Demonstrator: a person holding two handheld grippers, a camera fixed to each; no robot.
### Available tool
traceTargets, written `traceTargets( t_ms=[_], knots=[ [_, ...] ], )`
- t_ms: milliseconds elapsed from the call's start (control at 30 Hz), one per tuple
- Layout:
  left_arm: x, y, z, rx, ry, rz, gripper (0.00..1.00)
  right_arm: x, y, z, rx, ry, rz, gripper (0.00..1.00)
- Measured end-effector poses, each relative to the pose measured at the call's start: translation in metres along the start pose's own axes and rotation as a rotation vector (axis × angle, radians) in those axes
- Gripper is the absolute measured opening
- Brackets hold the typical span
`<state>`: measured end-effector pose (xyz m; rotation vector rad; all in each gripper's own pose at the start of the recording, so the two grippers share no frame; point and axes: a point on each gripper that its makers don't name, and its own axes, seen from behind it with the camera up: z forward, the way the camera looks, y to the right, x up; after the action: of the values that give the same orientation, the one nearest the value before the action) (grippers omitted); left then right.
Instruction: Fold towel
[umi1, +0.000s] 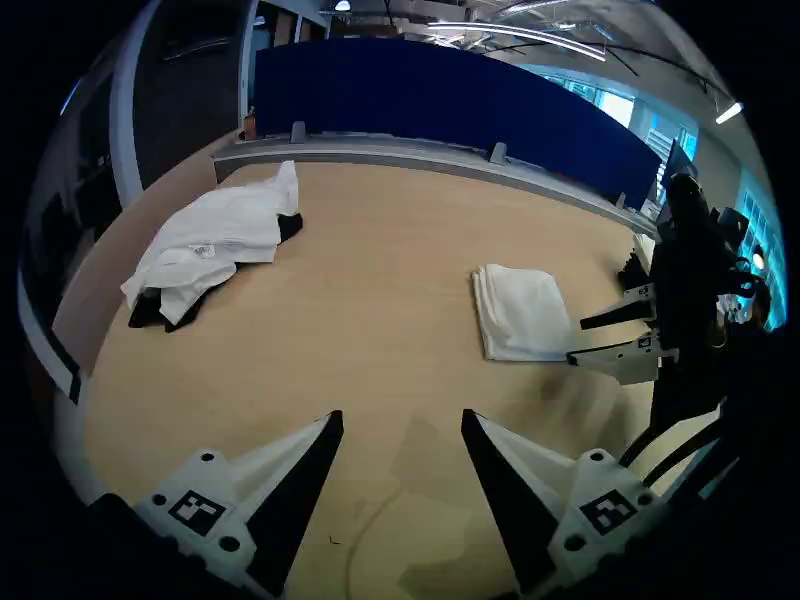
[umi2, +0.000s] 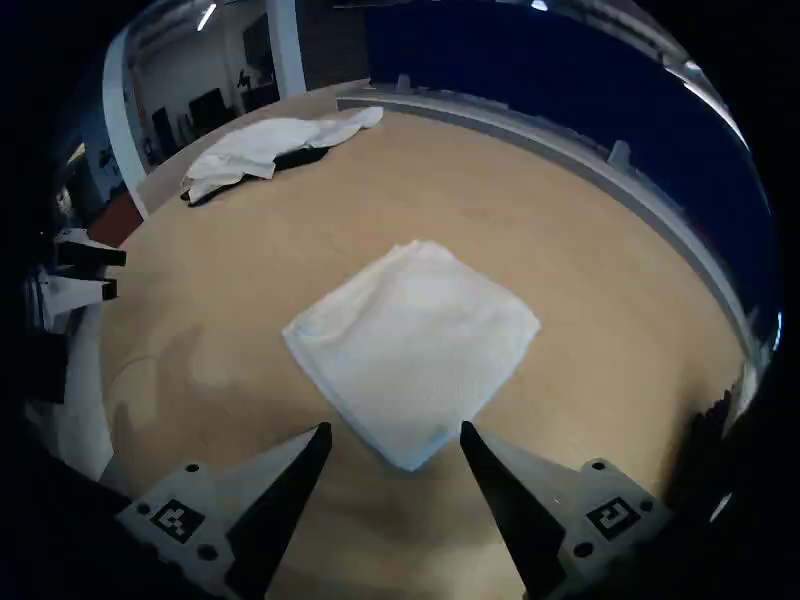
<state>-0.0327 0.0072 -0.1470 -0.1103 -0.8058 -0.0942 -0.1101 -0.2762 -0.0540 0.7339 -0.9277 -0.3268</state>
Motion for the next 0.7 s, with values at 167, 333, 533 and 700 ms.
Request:
traceTargets(
  t_ms=[167, 333, 533, 700],
  knots=[
    [-0.001, 0.000, 0.001, 0.000, -0.001, 0.000, 0.87, -0.015, 0.005, 0.003, -0.023, -0.016, 0.022, 1.00],
    [-0.002, 0.001, 0.002, -0.001, -0.003, 0.001, 0.87, -0.022, 0.008, 0.004, -0.029, -0.018, 0.042, 0.84],
    [-0.004, 0.001, 0.003, -0.002, -0.005, 0.002, 0.87, -0.024, 0.006, 0.006, -0.016, -0.016, 0.047, 0.63],
    [-0.004, 0.001, 0.002, -0.002, -0.006, -0.001, 0.88, -0.027, 0.005, 0.006, -0.010, -0.022, 0.052, 0.51]
  ],
)
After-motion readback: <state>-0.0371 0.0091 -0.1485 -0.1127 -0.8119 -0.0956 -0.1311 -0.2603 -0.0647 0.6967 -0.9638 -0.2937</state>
